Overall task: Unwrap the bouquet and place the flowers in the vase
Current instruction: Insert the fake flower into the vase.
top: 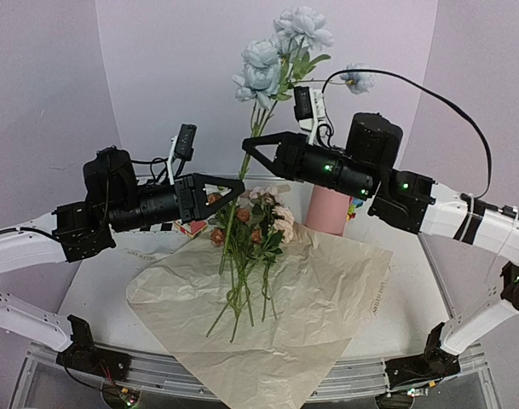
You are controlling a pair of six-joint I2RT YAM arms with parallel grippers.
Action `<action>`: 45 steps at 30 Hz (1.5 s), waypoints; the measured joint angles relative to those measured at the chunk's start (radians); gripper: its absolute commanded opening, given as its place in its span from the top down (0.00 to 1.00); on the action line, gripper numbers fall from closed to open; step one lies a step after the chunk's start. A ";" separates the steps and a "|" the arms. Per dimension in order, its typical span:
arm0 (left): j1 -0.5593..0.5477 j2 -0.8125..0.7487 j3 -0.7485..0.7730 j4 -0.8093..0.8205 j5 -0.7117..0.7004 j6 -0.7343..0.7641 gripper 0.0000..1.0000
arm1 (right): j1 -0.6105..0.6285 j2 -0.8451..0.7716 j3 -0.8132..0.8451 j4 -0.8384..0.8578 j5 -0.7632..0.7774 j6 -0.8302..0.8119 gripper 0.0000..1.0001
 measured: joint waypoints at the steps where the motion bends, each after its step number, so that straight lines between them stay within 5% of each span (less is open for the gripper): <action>1: 0.000 0.000 -0.001 0.004 -0.001 -0.002 0.43 | 0.004 -0.005 -0.004 0.000 0.017 -0.009 1.00; 6: -0.001 -0.020 -0.043 0.030 -0.030 -0.007 0.24 | 0.007 -0.066 -0.026 -0.060 0.181 -0.121 1.00; 15: -0.001 -0.095 -0.148 0.034 -0.135 -0.008 0.20 | -0.004 -0.136 0.006 -0.115 0.528 -0.504 1.00; 21: -0.001 -0.123 -0.168 0.034 -0.156 -0.008 0.20 | -0.101 -0.095 0.155 -0.138 0.586 -0.693 1.00; 33: -0.001 -0.154 -0.200 0.033 -0.165 -0.017 0.21 | -0.343 0.019 0.350 -0.175 0.518 -0.712 1.00; 45: -0.001 -0.150 -0.200 0.033 -0.180 -0.027 0.21 | -0.492 0.066 0.251 -0.200 0.412 -0.545 1.00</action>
